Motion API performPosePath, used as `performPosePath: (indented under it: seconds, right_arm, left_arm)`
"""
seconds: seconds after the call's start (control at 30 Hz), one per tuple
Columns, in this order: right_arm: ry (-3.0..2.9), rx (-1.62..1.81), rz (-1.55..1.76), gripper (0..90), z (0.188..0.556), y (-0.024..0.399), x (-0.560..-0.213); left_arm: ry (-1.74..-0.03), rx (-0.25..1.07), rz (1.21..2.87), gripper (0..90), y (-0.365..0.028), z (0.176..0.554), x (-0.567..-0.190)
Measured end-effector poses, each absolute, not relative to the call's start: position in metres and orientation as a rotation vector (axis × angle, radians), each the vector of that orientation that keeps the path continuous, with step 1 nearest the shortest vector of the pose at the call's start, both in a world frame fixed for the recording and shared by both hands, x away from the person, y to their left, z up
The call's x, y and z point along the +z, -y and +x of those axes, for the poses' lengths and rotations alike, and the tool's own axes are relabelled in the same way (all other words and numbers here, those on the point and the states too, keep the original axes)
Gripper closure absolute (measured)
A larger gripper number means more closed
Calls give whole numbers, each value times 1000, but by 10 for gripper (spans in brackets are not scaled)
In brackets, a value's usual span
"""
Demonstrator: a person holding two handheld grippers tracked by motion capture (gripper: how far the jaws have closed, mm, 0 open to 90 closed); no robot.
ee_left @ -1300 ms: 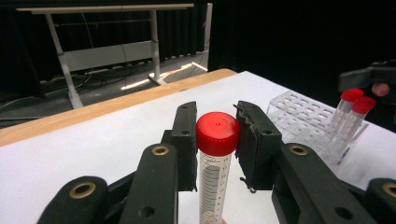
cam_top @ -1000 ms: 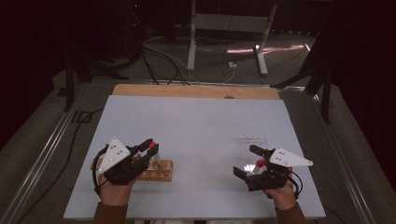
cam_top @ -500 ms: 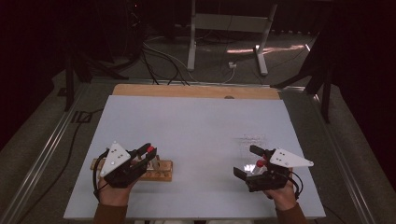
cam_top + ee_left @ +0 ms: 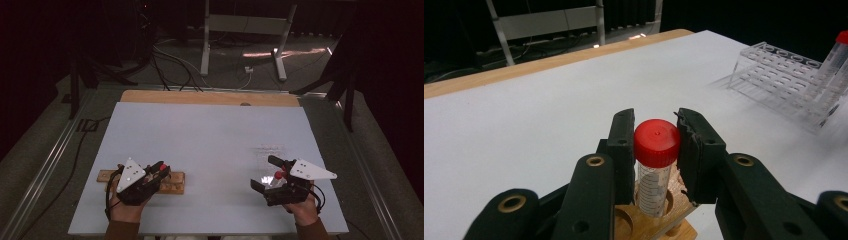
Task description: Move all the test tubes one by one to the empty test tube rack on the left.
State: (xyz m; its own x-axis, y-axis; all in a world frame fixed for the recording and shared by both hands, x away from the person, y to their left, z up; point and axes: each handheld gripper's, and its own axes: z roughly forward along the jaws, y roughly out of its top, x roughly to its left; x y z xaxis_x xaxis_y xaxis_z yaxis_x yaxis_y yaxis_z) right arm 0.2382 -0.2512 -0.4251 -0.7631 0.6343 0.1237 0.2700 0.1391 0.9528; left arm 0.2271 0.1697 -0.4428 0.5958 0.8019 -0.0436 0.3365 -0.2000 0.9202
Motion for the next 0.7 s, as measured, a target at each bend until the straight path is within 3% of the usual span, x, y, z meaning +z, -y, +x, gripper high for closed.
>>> performPosePath:
  seconds: [0.5,0.7]
  right_arm:
    - [-2114,1662,879,0,238,251,-426]
    - [-2113,1664,878,0,239,252,-425]
  left_arm:
    - [-937,547,1808,701,-169,229,-449]
    - [-918,484,1751,549,-174,230,-447]
